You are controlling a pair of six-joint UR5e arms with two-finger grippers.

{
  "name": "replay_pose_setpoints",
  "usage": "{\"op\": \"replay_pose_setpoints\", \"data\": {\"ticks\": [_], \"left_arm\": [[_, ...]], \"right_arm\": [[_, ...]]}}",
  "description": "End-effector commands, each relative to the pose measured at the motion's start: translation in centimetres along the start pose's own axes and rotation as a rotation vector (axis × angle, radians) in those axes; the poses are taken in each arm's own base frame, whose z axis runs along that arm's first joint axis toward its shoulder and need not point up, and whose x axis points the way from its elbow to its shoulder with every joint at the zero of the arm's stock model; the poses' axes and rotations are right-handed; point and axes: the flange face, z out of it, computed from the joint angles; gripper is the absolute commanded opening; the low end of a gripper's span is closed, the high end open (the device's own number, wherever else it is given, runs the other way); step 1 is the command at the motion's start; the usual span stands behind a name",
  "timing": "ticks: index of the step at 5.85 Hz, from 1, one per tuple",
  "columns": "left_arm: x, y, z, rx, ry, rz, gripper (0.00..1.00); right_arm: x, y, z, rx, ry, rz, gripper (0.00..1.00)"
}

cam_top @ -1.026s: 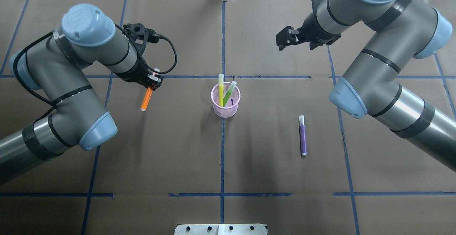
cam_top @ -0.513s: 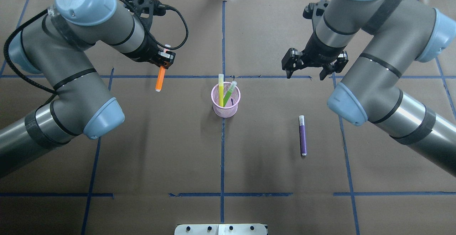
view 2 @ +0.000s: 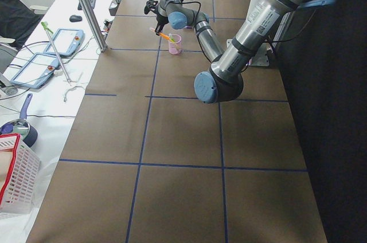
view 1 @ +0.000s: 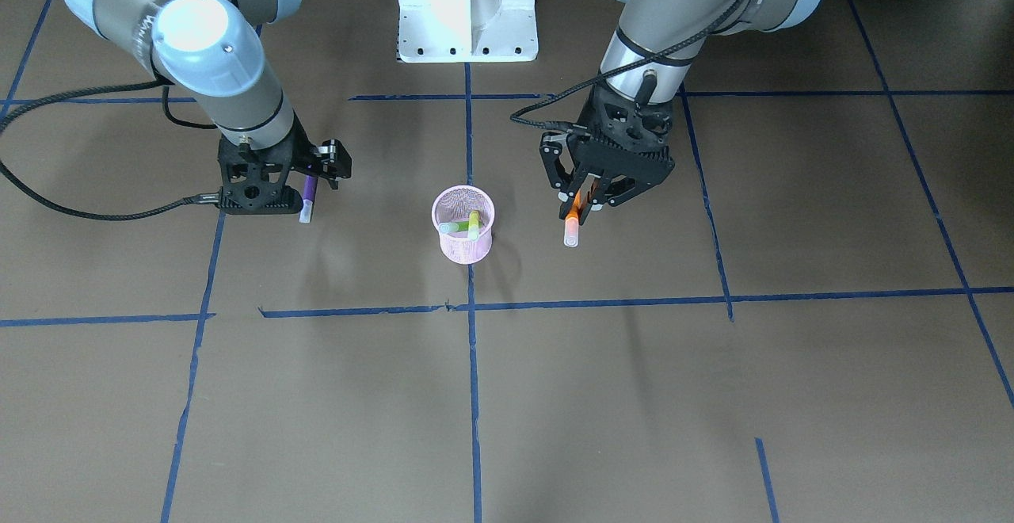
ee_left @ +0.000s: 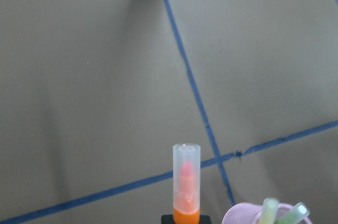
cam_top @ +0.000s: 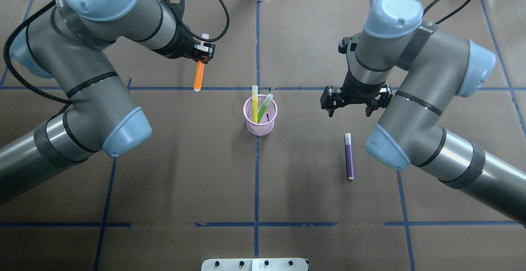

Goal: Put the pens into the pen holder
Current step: 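Lift the orange marker with the left gripper while the right moves to the purple marker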

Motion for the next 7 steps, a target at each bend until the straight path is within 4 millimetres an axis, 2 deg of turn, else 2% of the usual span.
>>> {"op": "replay_pose_setpoints", "data": {"ticks": [1,2,3,5,6,7], "left_arm": [[0.8,-0.4,-0.8,0.062,0.051,-0.032,0.0],[1.1,-0.5,-0.8,0.08,0.042,-0.032,0.0],[1.2,-0.5,-0.6,0.097,0.034,-0.067,0.0],[4.2,2.1,1.4,0.184,0.07,-0.116,0.0],[4.6,2.4,1.7,0.206,0.062,-0.127,0.0],[4.6,2.4,1.7,0.208,0.063,-0.127,0.0]], "right_arm": [[2.0,-1.2,5.2,0.023,-0.023,-0.02,1.0],[2.5,-1.8,6.6,0.024,-0.032,-0.019,1.0],[2.8,-1.7,6.7,0.02,-0.036,-0.007,1.0],[3.2,-1.2,6.7,0.01,-0.043,0.047,1.0],[3.7,0.5,6.8,0.005,-0.046,0.064,1.0],[3.8,3.0,7.2,-0.008,-0.051,0.071,1.0]]}}
